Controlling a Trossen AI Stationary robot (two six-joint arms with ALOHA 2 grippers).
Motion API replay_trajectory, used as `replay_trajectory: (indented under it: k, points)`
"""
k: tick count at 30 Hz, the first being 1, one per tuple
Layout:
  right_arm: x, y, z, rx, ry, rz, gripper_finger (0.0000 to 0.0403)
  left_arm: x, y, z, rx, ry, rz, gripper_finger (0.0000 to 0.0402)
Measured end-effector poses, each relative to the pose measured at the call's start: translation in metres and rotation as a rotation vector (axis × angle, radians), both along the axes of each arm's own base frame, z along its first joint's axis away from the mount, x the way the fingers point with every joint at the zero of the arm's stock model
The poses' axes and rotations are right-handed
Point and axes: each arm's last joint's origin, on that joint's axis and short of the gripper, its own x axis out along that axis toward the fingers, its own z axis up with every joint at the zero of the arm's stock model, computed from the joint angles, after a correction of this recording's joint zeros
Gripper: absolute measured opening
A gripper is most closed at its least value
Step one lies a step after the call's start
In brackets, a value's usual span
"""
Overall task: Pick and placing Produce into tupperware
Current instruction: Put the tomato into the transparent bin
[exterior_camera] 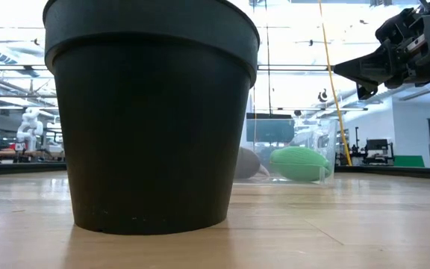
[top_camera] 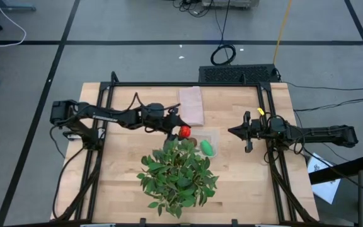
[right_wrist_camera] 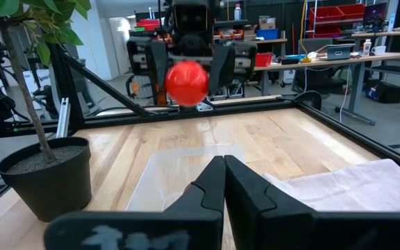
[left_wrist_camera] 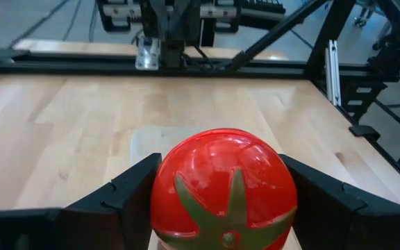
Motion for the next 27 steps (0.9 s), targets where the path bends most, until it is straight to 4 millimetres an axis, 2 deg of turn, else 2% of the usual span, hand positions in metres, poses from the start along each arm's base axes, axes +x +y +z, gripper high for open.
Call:
replay_trajectory:
  k: [9, 18, 27]
  points:
    - [0.000, 0.000, 0.000, -0.004, 0.000, 0.000, 0.0000, 0.022, -0.001, -0.011, -0.021, 0.048, -0.050, 0.0259]
    - [0.000, 0.000, 0.000, -0.004, 0.000, 0.000, 0.0000, 0.048, -0.015, -0.019, 0.047, 0.148, -0.129, 0.0259]
    - [0.000, 0.000, 0.000, -0.004, -0.001, 0.000, 0.0000, 0.054, -0.015, -0.017, 0.068, 0.183, -0.138, 0.0259]
